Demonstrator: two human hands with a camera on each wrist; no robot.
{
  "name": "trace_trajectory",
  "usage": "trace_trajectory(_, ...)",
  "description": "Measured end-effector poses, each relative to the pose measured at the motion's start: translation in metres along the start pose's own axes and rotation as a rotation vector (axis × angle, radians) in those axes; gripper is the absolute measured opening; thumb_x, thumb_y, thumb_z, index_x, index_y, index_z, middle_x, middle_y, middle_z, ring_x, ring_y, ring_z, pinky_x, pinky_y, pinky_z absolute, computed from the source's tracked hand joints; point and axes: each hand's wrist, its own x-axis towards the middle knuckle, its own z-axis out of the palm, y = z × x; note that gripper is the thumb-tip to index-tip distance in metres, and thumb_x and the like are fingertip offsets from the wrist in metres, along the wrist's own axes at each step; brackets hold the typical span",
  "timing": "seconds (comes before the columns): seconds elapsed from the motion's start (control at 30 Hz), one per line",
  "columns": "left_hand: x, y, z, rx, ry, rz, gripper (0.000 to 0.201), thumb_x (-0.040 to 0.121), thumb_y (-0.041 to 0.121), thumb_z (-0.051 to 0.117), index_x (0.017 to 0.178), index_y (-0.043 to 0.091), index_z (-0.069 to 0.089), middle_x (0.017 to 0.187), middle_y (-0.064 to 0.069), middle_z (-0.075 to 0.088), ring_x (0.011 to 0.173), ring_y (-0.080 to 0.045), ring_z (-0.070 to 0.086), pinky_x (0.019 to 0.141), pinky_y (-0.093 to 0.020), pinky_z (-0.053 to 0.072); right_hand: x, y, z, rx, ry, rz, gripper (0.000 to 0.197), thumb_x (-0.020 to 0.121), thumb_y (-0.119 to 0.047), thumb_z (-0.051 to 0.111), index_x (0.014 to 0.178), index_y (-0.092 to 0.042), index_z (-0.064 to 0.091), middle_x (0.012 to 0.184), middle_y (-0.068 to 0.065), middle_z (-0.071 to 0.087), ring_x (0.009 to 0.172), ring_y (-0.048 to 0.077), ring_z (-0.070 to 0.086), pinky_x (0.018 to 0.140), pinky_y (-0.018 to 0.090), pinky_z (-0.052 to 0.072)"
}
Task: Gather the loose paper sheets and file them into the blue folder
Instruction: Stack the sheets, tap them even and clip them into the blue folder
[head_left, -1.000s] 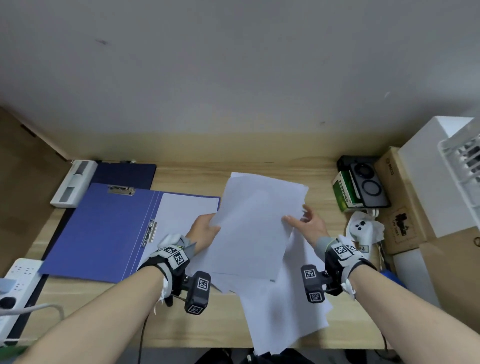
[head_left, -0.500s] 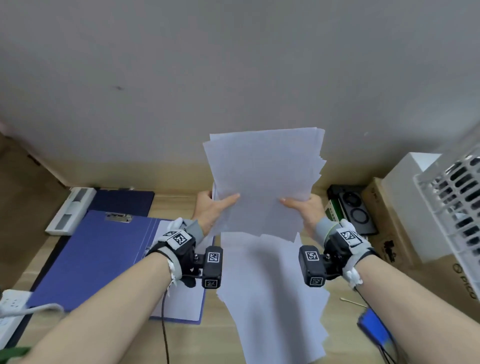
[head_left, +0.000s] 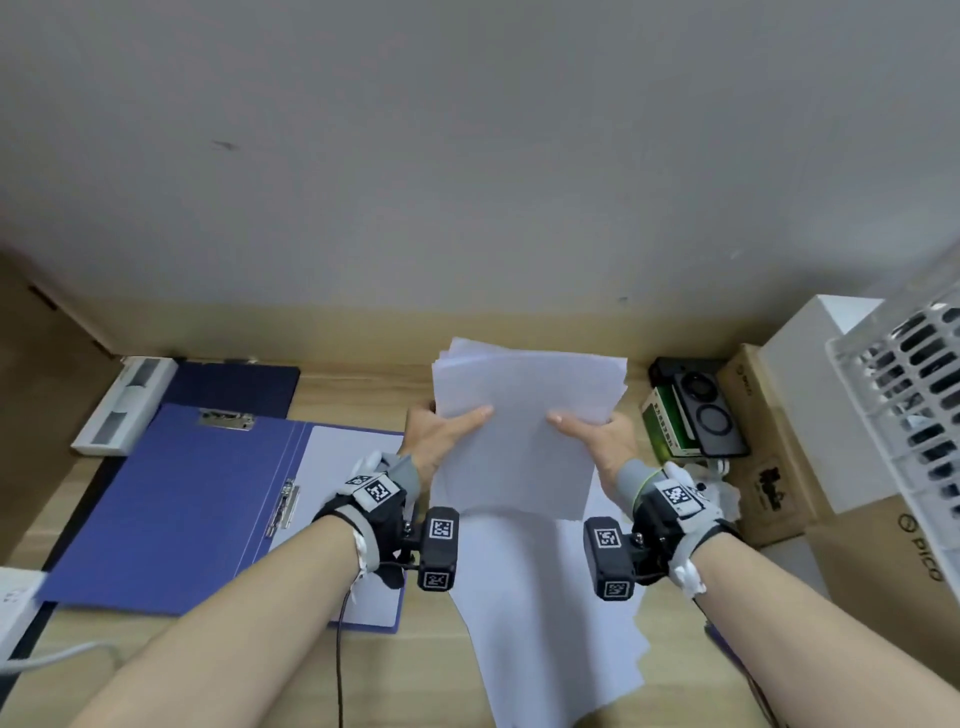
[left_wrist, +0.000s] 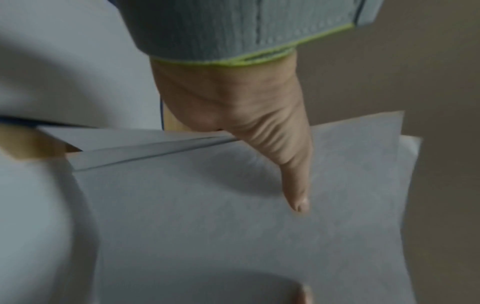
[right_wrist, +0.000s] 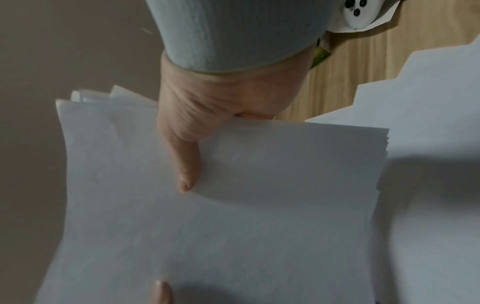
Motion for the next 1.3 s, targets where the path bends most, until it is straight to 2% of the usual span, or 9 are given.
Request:
trace_trajectory(0.17,0.001,-0.016,-0.017,0.230,-0.108,-0.066,0.029,0.071,0.006,0.084,0.098,0.007,0.071,0.096,-0.005,0.076,0.086,-0.019,0.074,0.066,-0.020,0.057,-0.006,0.020,-0.007,-0.102,-0.035,0.068,0.031,0.065,-0.006,0.089,0.092,-0.006,0.074,0.091,0.008,0.077,0.086,0.025,0.073,0.073,0.030,0.056)
trace_trajectory(0.37,0.005,-0.016,-0.001,0.169,0.015,-0.142,0.041,0.060,0.023,0.087,0.094,0.006,0.072,0.089,-0.006,0.077,0.082,-0.023,0.075,0.080,-0.043,0.061,-0.001,0.022,0.002,-0.091,0.018,0.100,0.031,0.062,-0.004,0.089,0.089,-0.009,0.073,0.092,0.007,0.077,0.090,0.027,0.072,0.085,0.038,0.057)
trace_trajectory(0.63,0.012,0.043,0.008,0.075,-0.067,0.136,0.032,0.074,-0.001,0.080,0.105,0.005,0.071,0.097,-0.004,0.075,0.079,-0.007,0.071,0.073,-0.020,0.057,0.018,-0.027,0.010,0.071,-0.020,-0.116,0.042,0.060,-0.006,0.089,0.099,-0.007,0.074,0.102,0.009,0.076,0.096,0.025,0.071,0.087,0.037,0.056)
trace_trajectory(0.7,0.012,0.024,0.002,0.148,-0.023,0.113,0.029,0.074,-0.001,0.080,0.100,0.006,0.072,0.095,-0.003,0.074,0.077,-0.004,0.071,0.076,-0.020,0.056,0.015,-0.008,0.008,0.020,-0.016,-0.084,0.043,0.061,-0.004,0.089,0.101,-0.007,0.074,0.100,0.007,0.077,0.093,0.021,0.071,0.086,0.034,0.056)
trace_trajectory(0.83,0.005,-0.021,-0.003,0.195,0.045,-0.022,0.024,0.072,0.001,0.079,0.087,0.019,0.074,0.092,0.000,0.076,0.083,-0.014,0.071,0.090,-0.036,0.056,0.005,0.032,0.009,-0.068,-0.011,0.039,0.030,0.064,-0.001,0.088,0.088,-0.013,0.073,0.086,0.000,0.076,0.080,0.016,0.071,0.079,0.030,0.053)
trace_trajectory(0.93,0.009,-0.019,0.002,0.151,0.112,-0.033,0.023,0.070,0.002,0.078,0.090,0.012,0.074,0.094,-0.006,0.076,0.085,-0.018,0.072,0.086,-0.037,0.056,0.007,0.026,0.017,-0.041,0.009,0.022,0.028,0.066,0.000,0.086,0.085,-0.015,0.072,0.083,-0.003,0.075,0.074,0.012,0.070,0.071,0.024,0.055)
trace_trajectory(1.03,0.013,-0.009,0.004,0.098,0.130,-0.020,0.027,0.070,0.004,0.078,0.097,0.004,0.072,0.097,-0.010,0.076,0.083,-0.019,0.072,0.081,-0.035,0.058,0.013,0.016,0.018,-0.016,0.008,-0.017,0.028,0.066,-0.003,0.087,0.088,-0.014,0.074,0.090,0.001,0.077,0.081,0.015,0.071,0.077,0.028,0.058)
trace_trajectory(1.17,0.008,-0.019,-0.001,0.150,0.073,-0.017,0.024,0.074,-0.003,0.075,0.089,0.016,0.071,0.093,-0.002,0.075,0.083,-0.014,0.071,0.076,-0.025,0.057,0.008,0.032,0.010,-0.071,-0.047,-0.006,0.029,0.067,-0.001,0.085,0.089,-0.015,0.073,0.089,-0.002,0.076,0.080,0.011,0.071,0.075,0.024,0.056)
trace_trajectory(1.3,0.009,-0.041,0.003,0.248,0.104,-0.082,0.023,0.073,-0.006,0.068,0.078,0.016,0.070,0.087,-0.005,0.072,0.079,-0.017,0.066,0.074,-0.028,0.051,0.009,0.052,0.008,-0.169,-0.050,0.054,0.029,0.066,0.001,0.085,0.084,-0.018,0.072,0.086,-0.002,0.075,0.079,0.015,0.070,0.078,0.029,0.053)
